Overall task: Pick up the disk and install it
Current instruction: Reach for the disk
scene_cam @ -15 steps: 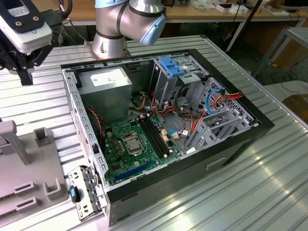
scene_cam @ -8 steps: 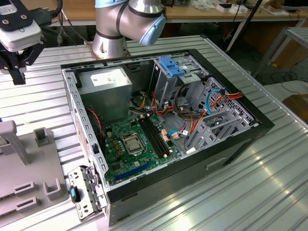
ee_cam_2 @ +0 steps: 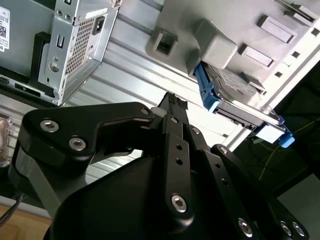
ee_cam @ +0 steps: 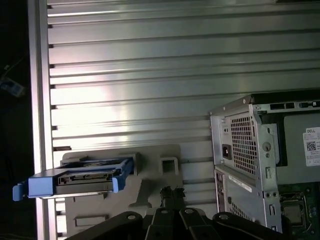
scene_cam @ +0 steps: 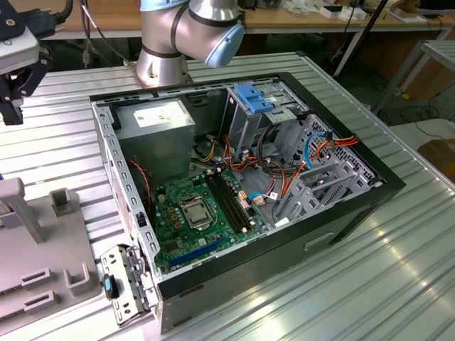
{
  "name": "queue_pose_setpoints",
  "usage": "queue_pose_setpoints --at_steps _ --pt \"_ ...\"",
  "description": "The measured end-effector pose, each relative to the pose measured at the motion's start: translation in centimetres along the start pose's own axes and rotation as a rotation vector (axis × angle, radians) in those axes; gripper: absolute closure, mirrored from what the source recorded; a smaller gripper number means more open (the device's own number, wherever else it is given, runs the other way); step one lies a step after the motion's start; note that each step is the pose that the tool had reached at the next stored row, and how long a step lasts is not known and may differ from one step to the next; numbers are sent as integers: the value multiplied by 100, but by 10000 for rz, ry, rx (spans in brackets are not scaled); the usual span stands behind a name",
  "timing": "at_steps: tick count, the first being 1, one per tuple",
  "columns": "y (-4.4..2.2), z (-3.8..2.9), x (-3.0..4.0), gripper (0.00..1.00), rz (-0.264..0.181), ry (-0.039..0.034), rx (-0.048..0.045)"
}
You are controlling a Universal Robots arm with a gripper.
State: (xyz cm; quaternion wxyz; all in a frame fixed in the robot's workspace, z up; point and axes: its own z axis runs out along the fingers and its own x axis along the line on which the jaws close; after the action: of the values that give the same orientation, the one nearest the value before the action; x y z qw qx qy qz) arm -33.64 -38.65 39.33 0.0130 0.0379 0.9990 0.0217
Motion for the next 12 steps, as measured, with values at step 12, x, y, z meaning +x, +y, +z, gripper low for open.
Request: queue_pose_setpoints --at_steps 12 --pt "44 -4 267 89 -1 0 -1"
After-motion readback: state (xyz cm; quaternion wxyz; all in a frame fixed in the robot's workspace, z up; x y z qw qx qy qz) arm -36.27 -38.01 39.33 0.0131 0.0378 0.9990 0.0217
